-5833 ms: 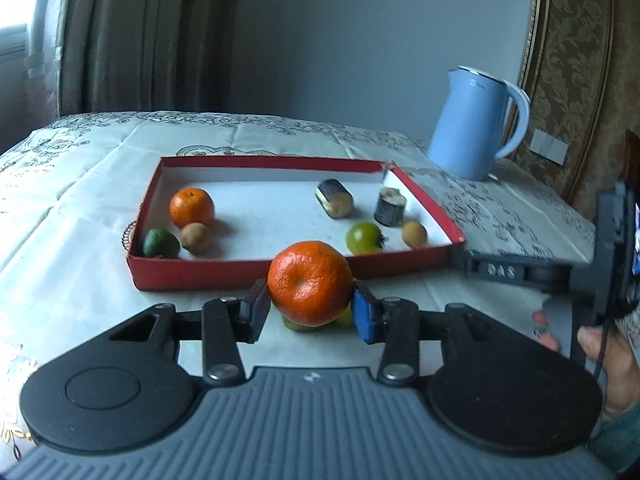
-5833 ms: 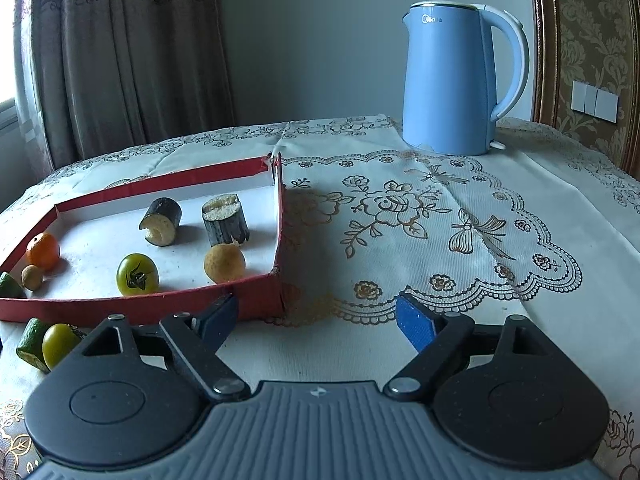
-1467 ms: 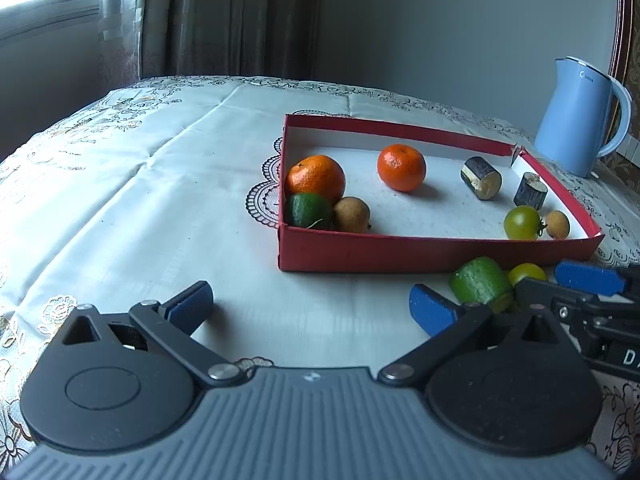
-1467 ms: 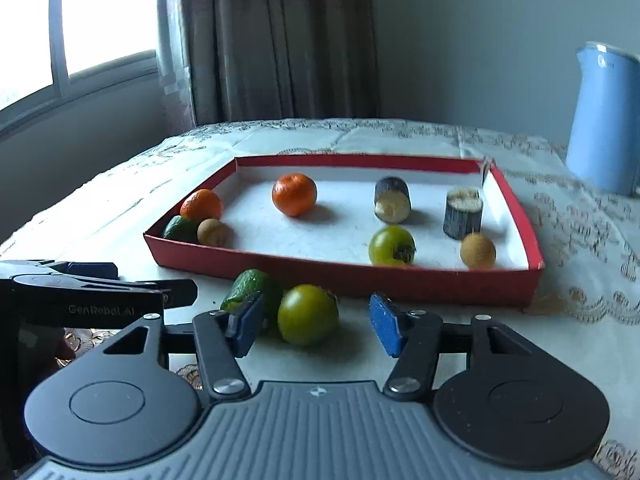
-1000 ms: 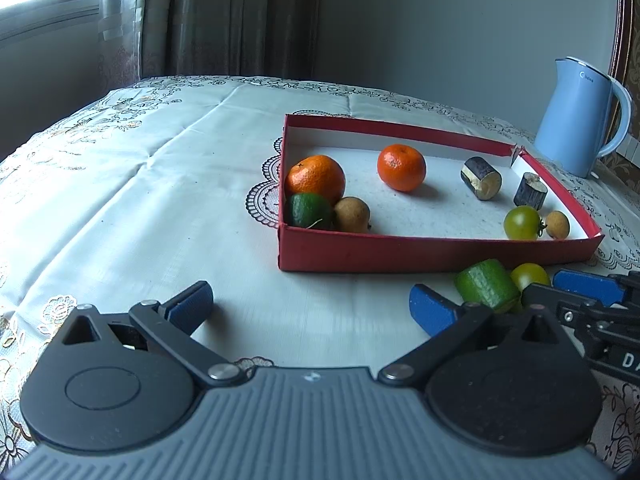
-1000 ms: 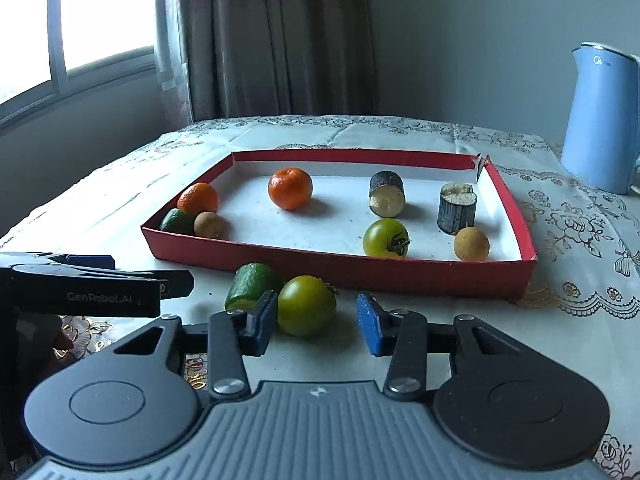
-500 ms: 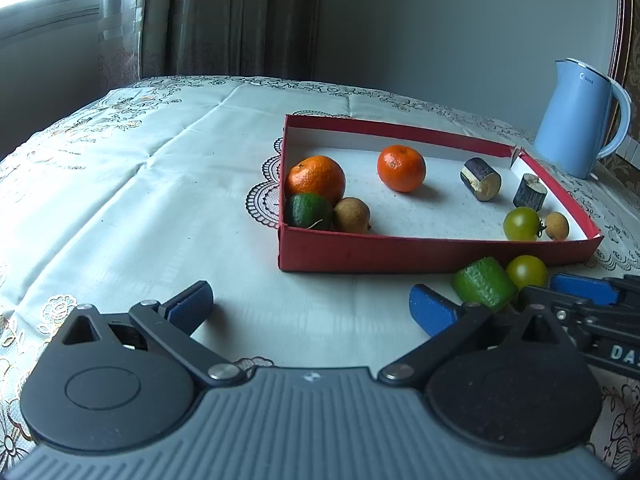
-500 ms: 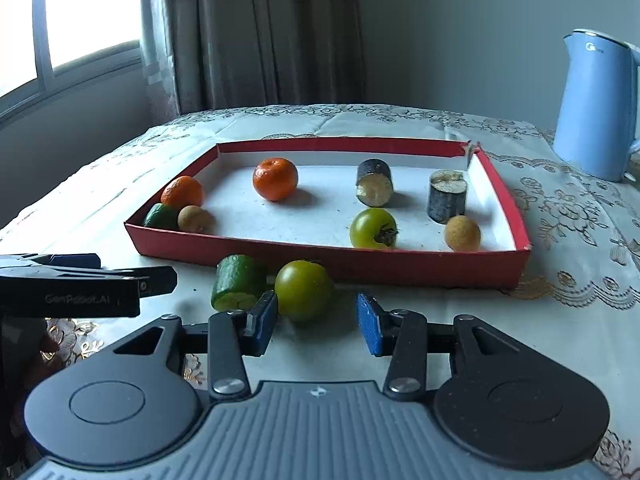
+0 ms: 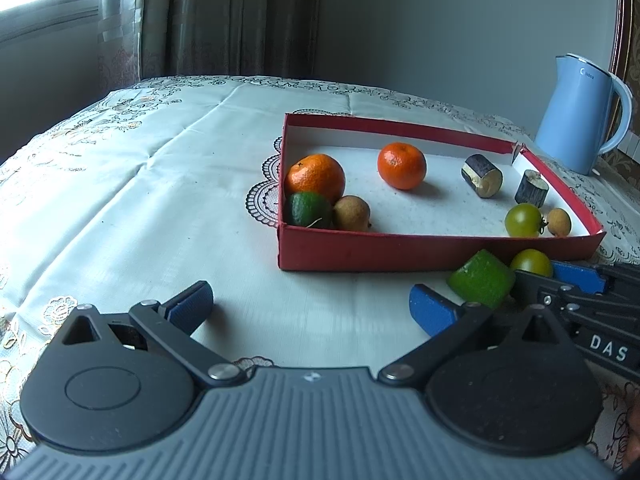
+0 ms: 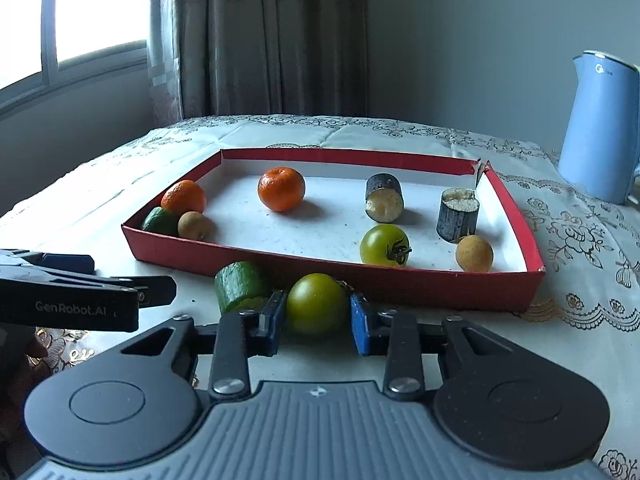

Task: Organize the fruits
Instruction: 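Carry the green tomato into the red box with the right gripper and release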

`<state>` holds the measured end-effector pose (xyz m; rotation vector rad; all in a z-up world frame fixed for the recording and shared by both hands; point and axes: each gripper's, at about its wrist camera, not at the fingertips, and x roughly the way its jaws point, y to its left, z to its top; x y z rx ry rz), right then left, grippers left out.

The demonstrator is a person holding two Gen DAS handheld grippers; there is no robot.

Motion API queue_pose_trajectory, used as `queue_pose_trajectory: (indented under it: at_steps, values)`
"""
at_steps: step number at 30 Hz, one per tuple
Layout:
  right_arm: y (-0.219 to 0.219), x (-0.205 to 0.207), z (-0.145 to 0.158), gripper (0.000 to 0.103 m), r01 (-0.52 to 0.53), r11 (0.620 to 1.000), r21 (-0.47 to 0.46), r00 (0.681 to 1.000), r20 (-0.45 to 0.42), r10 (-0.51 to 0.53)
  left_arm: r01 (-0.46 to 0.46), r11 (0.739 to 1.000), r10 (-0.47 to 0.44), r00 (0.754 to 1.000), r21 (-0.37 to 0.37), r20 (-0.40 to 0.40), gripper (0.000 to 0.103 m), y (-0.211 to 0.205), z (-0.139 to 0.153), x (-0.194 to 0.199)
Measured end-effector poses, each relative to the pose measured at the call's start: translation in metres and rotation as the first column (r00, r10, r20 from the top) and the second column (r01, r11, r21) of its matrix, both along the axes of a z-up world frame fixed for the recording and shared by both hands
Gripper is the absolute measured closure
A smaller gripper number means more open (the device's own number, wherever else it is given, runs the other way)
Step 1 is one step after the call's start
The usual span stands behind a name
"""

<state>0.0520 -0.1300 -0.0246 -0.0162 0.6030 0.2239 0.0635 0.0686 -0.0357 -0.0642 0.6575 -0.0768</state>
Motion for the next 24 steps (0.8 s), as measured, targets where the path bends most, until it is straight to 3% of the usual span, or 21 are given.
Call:
queue_pose_trajectory:
  at_steps: [13,24]
  values:
    - [-0.029,-0.031,0.022,0.070,0.056,0.998,0.042,0.995,0.085,-0.059,0.000,0.999,0.001,1.000,0.044,-0.011,0.000,-0.006,-0.001,0.002]
    - [-0.049,-0.028,0.035,0.070,0.091,0.994,0.059,0.988,0.121,-0.098,0.001,0.997,0.000,1.000,0.083,-0.020,0.000,-0.011,-0.003,0.003]
